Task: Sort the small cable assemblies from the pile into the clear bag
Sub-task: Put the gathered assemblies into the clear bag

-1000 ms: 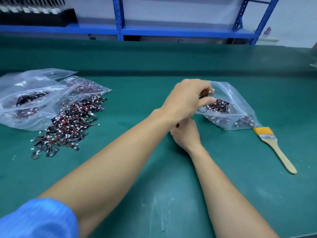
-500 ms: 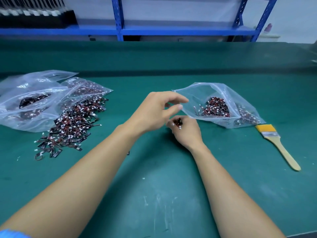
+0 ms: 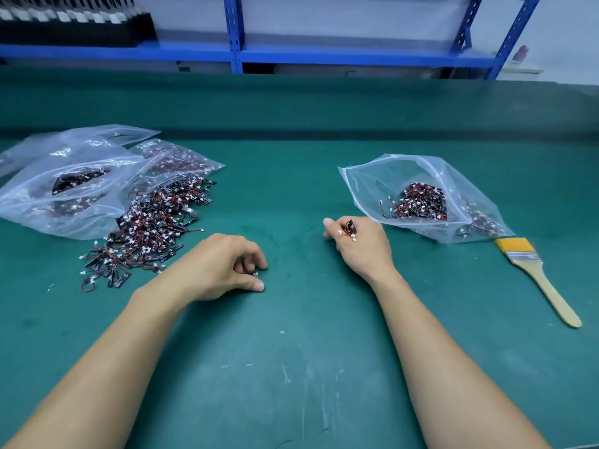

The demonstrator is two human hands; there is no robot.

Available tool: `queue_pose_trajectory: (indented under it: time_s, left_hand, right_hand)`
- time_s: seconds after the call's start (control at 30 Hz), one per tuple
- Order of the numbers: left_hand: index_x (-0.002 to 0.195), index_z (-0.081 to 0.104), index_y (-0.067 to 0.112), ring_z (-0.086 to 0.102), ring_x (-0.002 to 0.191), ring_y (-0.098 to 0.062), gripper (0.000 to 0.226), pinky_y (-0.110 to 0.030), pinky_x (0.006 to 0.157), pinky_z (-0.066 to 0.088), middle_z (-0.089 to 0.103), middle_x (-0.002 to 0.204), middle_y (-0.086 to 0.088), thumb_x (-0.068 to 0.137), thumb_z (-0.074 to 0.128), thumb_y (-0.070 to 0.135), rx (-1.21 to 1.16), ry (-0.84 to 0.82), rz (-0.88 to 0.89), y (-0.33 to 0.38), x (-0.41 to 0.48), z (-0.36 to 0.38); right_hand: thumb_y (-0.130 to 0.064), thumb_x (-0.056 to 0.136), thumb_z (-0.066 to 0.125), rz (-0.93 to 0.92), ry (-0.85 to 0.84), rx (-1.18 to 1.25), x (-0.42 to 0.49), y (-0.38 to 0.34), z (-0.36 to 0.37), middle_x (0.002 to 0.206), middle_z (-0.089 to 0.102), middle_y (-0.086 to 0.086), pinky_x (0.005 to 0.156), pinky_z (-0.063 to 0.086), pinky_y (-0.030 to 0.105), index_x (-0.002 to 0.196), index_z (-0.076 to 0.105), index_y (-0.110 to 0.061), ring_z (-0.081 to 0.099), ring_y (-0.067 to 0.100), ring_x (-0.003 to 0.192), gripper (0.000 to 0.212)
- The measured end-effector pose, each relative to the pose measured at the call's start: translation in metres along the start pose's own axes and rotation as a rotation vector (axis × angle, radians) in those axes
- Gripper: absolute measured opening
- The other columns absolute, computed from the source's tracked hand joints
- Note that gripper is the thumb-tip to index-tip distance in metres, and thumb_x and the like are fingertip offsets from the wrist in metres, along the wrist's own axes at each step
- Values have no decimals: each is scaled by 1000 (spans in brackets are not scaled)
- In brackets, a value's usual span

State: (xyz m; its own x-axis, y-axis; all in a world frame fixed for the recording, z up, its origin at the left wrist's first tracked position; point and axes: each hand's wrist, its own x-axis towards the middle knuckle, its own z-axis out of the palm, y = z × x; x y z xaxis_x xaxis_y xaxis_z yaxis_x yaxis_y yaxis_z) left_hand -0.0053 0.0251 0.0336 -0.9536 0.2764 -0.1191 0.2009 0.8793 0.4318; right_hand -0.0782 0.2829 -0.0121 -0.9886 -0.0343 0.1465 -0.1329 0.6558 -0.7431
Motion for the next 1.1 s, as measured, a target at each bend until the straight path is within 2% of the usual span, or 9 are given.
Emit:
queue_pose_trajectory:
  time_s: [0.17,0.37,0.47,0.57,0.67,0.73,0.8,0.93,1.1]
  left_hand:
    - [78,72,28,58,61,-1,21,-15,63,46,69,71,10,73,88,14,-208,18,37,13,5,2]
    - [74,69,24,55,61,-4,21,-16,65,46,65,68,11,75,85,11,-541,368,257,83,43,-5]
    - [86,73,20,63,72,-4,15,-19,74,51,70,81,9,77,82,13,-584,537,348,129,75,-7]
    - [109,72,19,65,93,-9,24,-27,87,51,71,104,7,85,76,21,-468,539,356,144,92,-4]
    - [102,72,23,64,94,-3,13,-21,85,50,70,102,13,91,66,22,-586,672,280,123,81,4]
    - [96,69,27,64,94,0,8,-15,84,47,70,99,14,94,63,23,-805,730,114,101,70,14]
    - [100,66,26,64,100,-5,8,-22,91,47,68,105,11,98,59,25,-1104,694,-83,86,60,25]
    - [121,60,15,63,117,-21,35,-39,104,48,64,128,-7,101,50,42,-1741,413,-277,78,47,43]
    - [139,43,8,64,115,-33,66,-50,110,40,64,129,-20,98,42,60,-2202,50,-270,82,38,51]
  right_hand:
    - [-58,92,57,1,-7,-15,0,1,0,62,62,-9,68,47,32,73,69,-30,59,15,68,36]
    - [-51,89,60,-25,15,-95,0,-3,1,65,62,-5,60,41,34,70,66,-32,57,24,71,28]
    - [-44,88,60,-22,25,-116,-2,-7,-1,57,58,-18,50,28,31,62,57,-55,46,14,56,28]
    - [-38,88,62,-24,24,-79,-4,-7,-3,56,54,-31,50,27,29,63,53,-63,42,8,52,36]
    - [-45,93,58,-53,-13,-122,-5,-8,-4,58,57,-8,54,35,33,68,61,-41,47,22,61,26]
    - [-51,96,55,-73,-29,-140,-5,-11,-3,66,62,-4,65,46,37,75,66,-25,55,26,73,35]
    - [-49,98,56,-95,-33,-77,-8,-18,-2,67,64,-4,72,51,40,79,70,-20,58,24,73,37]
    - [-53,87,66,-224,-27,6,-18,-42,5,59,58,-13,63,49,36,90,68,-28,53,10,61,25]
    - [-62,61,76,-249,-105,137,-26,-53,10,75,57,-14,76,55,44,129,48,-39,65,9,73,77]
